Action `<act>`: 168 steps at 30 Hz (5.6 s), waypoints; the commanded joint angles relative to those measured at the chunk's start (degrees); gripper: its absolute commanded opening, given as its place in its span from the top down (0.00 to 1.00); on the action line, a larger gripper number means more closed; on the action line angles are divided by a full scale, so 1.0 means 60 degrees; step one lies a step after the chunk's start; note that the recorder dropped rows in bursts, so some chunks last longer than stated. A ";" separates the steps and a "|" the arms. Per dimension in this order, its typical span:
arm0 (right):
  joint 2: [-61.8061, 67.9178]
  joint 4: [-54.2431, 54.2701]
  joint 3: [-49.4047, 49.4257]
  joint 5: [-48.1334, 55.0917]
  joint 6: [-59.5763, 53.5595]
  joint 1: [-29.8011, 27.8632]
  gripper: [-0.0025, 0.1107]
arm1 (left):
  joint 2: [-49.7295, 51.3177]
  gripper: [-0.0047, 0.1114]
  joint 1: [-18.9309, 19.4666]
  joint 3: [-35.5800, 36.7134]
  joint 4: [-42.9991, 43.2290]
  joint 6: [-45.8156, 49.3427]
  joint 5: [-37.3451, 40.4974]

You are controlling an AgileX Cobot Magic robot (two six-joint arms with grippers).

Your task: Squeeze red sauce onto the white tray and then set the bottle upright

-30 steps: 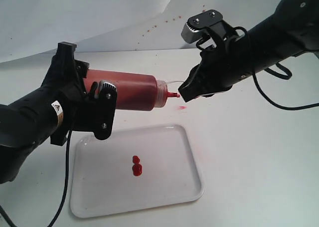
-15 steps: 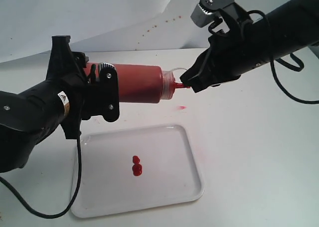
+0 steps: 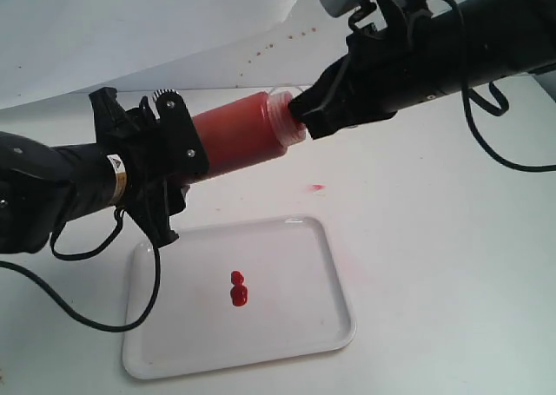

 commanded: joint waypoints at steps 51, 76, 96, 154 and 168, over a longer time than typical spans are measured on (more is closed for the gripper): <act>0.3828 0.1467 -0.2010 -0.3676 -0.2223 0.1238 0.98 | 0.5246 0.36 0.1463 -0.4507 -0.1038 0.0474 -0.4001; 0.3200 0.1381 -0.2010 -0.4560 -0.2223 0.1220 0.98 | 0.5199 0.29 0.1463 -0.4543 -0.2350 0.0557 -0.4269; 0.3752 -0.0133 -0.2347 -0.5616 -0.2223 0.1202 0.98 | 0.4894 0.29 0.1463 -0.4751 -0.3125 0.0526 -0.4497; 0.3752 0.0188 -0.2347 -0.5008 -0.2095 0.1656 0.98 | 0.5171 0.29 0.3708 -0.3884 -0.7426 0.0644 -0.7118; 0.3772 0.0188 -0.2347 -0.5526 -0.2136 0.1758 0.98 | 0.5429 0.29 0.3601 -0.4103 -0.8223 0.1074 -0.7679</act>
